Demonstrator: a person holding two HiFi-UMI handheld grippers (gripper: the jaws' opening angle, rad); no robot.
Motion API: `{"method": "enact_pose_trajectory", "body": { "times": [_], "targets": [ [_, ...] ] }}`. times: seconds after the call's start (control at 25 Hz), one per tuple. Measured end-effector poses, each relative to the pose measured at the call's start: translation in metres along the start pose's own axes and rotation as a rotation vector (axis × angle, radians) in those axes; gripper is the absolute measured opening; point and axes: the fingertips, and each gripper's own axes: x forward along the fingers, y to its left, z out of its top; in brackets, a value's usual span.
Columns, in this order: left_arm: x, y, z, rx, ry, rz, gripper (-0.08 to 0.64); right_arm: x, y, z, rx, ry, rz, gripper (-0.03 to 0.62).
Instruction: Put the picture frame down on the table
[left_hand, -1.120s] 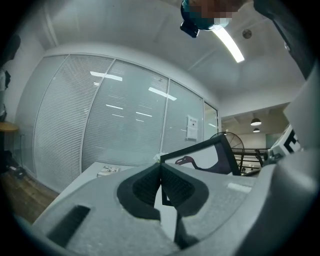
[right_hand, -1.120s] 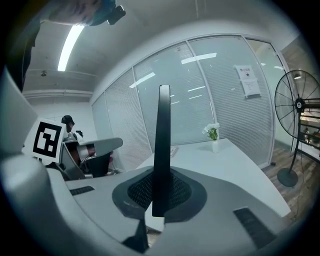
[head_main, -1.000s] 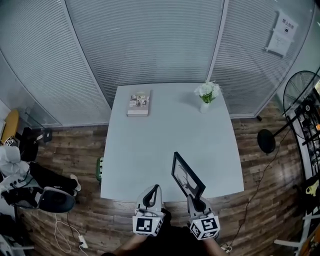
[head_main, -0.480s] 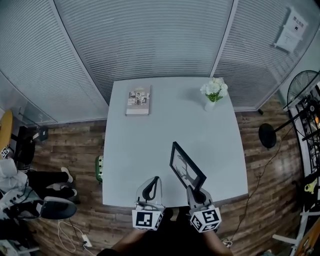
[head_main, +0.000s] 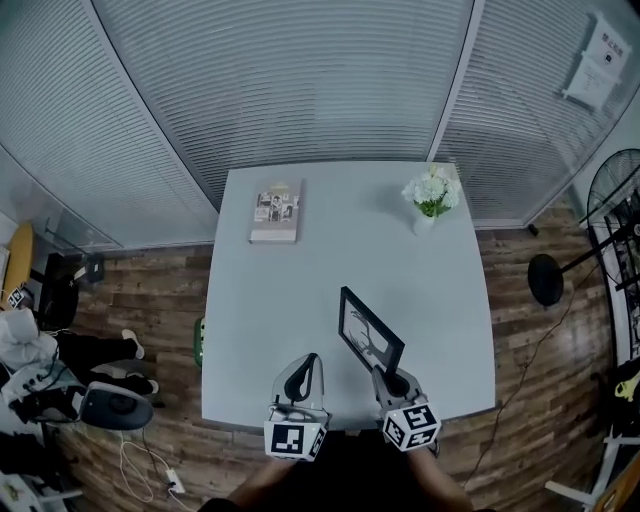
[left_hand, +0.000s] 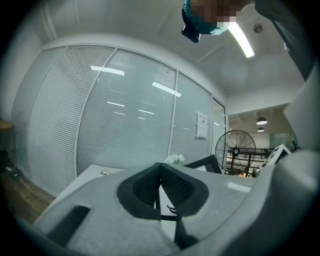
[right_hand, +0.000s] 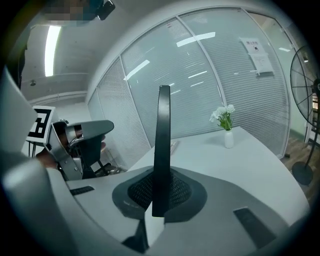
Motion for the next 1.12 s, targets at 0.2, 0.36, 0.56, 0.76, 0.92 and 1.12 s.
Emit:
{"method": "enact_pose_trajectory", "body": {
  "times": [0.2, 0.36, 0.56, 0.76, 0.92, 1.12],
  "targets": [
    [0.038, -0.007, -0.007, 0.0, 0.021, 0.001, 0.012, 0.023, -0.031, -0.009, 0.037, 0.066, 0.022, 0.026],
    [0.059, -0.019, -0.014, 0.004, 0.039, -0.006, 0.012, 0.034, -0.051, -0.021, 0.056, 0.123, 0.045, 0.026],
    [0.079, -0.025, -0.022, 0.006, 0.055, 0.005, 0.012, 0.046, -0.07, -0.04, 0.118, 0.207, 0.08, 0.026],
    [0.095, -0.025, -0.027, 0.017, 0.071, 0.015, 0.012, 0.058, -0.08, -0.056, 0.163, 0.295, 0.128, 0.026],
    [0.104, -0.023, -0.031, 0.031, 0.087, 0.017, 0.012, 0.065, -0.083, -0.067, 0.179, 0.359, 0.162, 0.026],
    [0.111, -0.024, -0.037, 0.041, 0.118, 0.014, 0.012, 0.072, -0.086, -0.083, 0.216, 0.453, 0.212, 0.026]
  ]
}}
